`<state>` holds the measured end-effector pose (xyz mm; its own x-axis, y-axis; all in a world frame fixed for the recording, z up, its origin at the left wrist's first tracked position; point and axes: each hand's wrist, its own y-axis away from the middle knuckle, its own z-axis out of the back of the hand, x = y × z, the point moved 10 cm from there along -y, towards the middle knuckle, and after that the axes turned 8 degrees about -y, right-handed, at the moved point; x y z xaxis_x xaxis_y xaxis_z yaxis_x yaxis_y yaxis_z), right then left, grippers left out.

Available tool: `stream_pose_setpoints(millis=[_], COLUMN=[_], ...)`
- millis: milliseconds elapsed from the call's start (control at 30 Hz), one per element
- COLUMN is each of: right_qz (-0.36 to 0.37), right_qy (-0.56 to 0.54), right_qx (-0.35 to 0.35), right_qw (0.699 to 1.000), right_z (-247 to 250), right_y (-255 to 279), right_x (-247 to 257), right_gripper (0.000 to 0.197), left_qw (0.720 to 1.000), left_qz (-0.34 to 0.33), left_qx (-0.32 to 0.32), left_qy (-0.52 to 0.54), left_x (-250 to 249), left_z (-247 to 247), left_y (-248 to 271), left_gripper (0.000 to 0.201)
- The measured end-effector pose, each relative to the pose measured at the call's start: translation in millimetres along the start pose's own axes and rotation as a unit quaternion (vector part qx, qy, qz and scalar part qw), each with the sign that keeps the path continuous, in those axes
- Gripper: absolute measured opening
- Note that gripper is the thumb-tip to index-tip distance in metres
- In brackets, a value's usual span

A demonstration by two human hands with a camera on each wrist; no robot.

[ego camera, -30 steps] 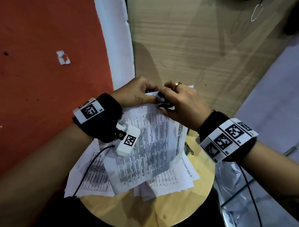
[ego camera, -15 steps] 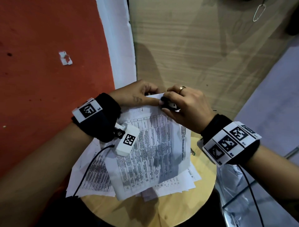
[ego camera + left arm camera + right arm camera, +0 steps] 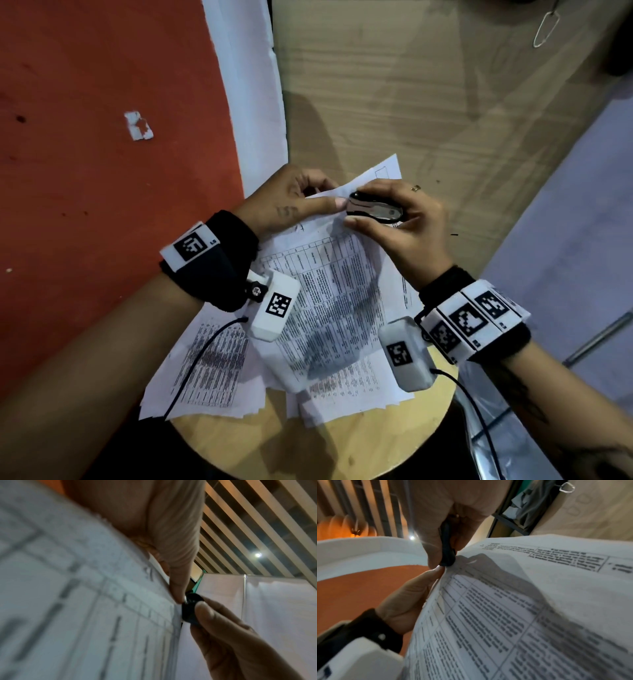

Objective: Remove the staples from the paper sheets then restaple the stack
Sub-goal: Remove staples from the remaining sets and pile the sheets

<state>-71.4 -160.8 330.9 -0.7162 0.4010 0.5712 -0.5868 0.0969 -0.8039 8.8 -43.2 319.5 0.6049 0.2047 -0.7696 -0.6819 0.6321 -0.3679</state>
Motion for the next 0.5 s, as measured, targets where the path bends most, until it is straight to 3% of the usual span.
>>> stream_pose_setpoints(millis=[133, 300, 367, 500], right_qz=[-0.061, -0.060, -0.084, -0.141], right_qy=[-0.031, 0.026, -0.004, -0.102], right_qx=[-0.017, -0.052, -0.082, -0.147], right_qw=[0.998, 0.996, 0.993, 0.974], right_z=[0.6, 2.8, 4.7, 7.5], right_y=[-2.2, 2.1, 6.8, 14.3], right_x=[-13.5, -17.9, -23.5, -32.9], right_gripper=[0.033, 0.029, 0.028, 0.027], left_qw=[0.989, 0.959, 0.961, 0.978], left_qz=[-0.029, -0.053, -0.059, -0.038], left_qx=[-0.095, -0.173, -0.178, -0.188], left_qy=[-0.110, -0.217, -0.205, -0.077], left_x=[1.2, -9.9, -9.1, 5.4], left_z=[8.7, 9.3, 7.2, 6.0], left_y=[-2.4, 0.2, -0.9, -3.8], left_gripper=[0.019, 0.022, 0.025, 0.038])
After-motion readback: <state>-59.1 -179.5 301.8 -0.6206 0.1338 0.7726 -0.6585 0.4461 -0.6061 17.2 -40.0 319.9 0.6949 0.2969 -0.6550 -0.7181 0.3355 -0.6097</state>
